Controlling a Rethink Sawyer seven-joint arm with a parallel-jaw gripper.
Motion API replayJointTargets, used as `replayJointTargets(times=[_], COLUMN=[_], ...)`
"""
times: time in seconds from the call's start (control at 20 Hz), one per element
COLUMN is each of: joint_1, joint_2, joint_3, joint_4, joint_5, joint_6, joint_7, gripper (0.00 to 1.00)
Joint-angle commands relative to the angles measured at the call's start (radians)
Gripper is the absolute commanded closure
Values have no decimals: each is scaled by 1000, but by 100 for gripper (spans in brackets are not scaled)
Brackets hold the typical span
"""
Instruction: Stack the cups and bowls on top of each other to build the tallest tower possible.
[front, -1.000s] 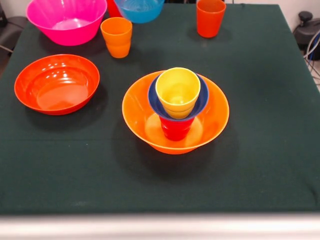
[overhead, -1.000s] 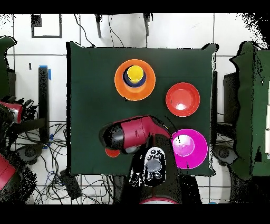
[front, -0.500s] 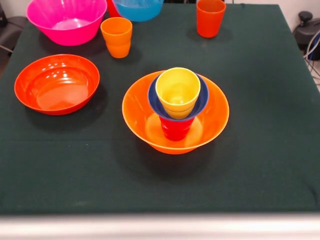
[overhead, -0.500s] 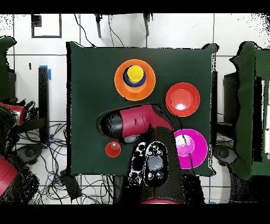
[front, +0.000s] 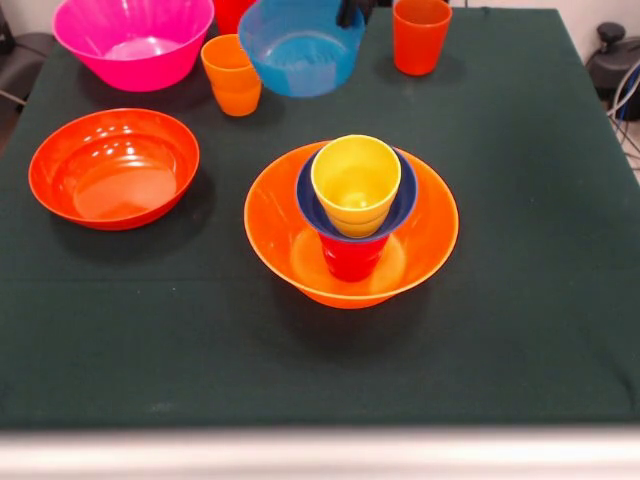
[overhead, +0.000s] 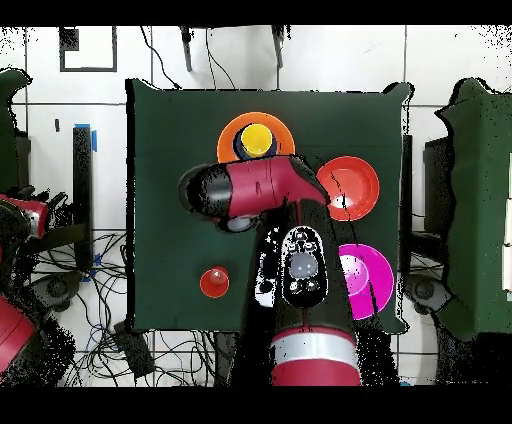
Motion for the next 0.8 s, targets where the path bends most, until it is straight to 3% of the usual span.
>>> replayJointTargets(times=[0.05, 0.5, 0.8], joint_1=[5, 29, 39], joint_2=[129, 158, 153], joint_3=[134, 130, 120], joint_4=[-209, -356, -379], joint_5=[30, 1, -15], joint_6=[174, 318, 348], joint_7=[-58, -72, -79], gripper=[100, 100, 100])
